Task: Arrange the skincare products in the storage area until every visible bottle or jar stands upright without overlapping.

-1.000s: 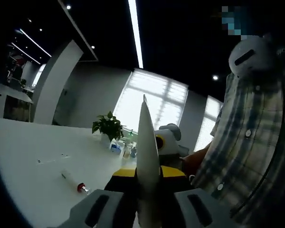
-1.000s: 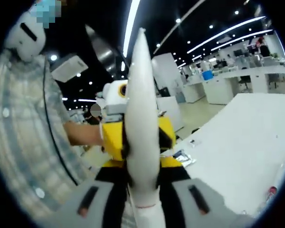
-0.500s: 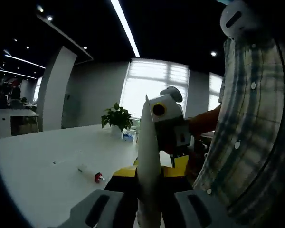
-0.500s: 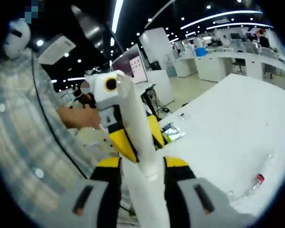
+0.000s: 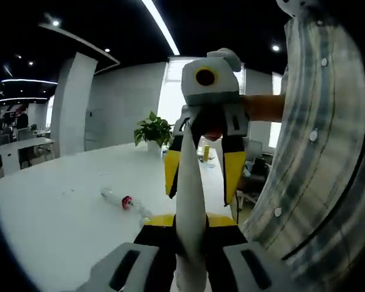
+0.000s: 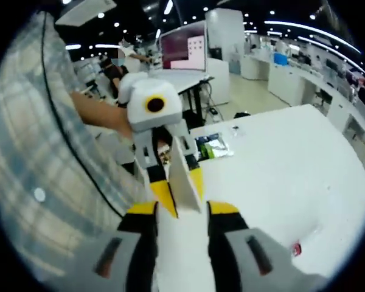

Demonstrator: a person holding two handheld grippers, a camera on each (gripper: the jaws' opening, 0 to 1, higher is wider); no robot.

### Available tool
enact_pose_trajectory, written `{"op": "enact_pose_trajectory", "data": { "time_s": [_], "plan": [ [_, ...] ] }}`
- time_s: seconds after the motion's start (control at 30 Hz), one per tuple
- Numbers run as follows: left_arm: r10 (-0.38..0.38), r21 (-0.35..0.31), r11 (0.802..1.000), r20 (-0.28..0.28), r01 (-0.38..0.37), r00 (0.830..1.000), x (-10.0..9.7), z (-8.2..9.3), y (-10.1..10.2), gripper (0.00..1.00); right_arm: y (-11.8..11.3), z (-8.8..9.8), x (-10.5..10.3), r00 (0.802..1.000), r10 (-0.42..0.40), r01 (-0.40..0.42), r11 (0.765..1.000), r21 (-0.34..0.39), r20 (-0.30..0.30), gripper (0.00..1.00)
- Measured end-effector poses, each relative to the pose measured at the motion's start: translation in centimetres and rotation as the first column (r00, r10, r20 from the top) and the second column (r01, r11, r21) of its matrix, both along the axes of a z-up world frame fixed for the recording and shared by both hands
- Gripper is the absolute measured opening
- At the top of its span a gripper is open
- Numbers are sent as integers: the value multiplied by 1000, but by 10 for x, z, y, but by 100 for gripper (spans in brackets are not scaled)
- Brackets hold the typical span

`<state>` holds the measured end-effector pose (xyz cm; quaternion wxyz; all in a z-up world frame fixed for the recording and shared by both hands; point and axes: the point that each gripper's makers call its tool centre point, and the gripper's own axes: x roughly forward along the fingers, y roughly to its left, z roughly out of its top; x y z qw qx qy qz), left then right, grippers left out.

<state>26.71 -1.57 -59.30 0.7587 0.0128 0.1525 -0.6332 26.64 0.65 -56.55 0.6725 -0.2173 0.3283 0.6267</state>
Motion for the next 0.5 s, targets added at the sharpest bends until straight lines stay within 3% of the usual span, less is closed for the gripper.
{"op": "enact_pose_trajectory", "data": {
  "time_s": [0.07, 0.3, 0.5],
  "plan": [
    [-18, 35, 999, 18, 17, 1000, -4, -5, 0, 15, 6, 2, -4, 1000, 16, -16, 1000, -1, -2, 19],
    [-54, 69, 996, 48, 50, 997, -13, -10, -3, 15, 6, -9, -13, 993, 111, -107, 988, -113, 35, 13],
    [-52, 89, 995, 60, 47, 997, -15, -15, -5, 16, 4, -12, -16, 988, 139, -128, 980, -151, 61, 9]
  ]
}}
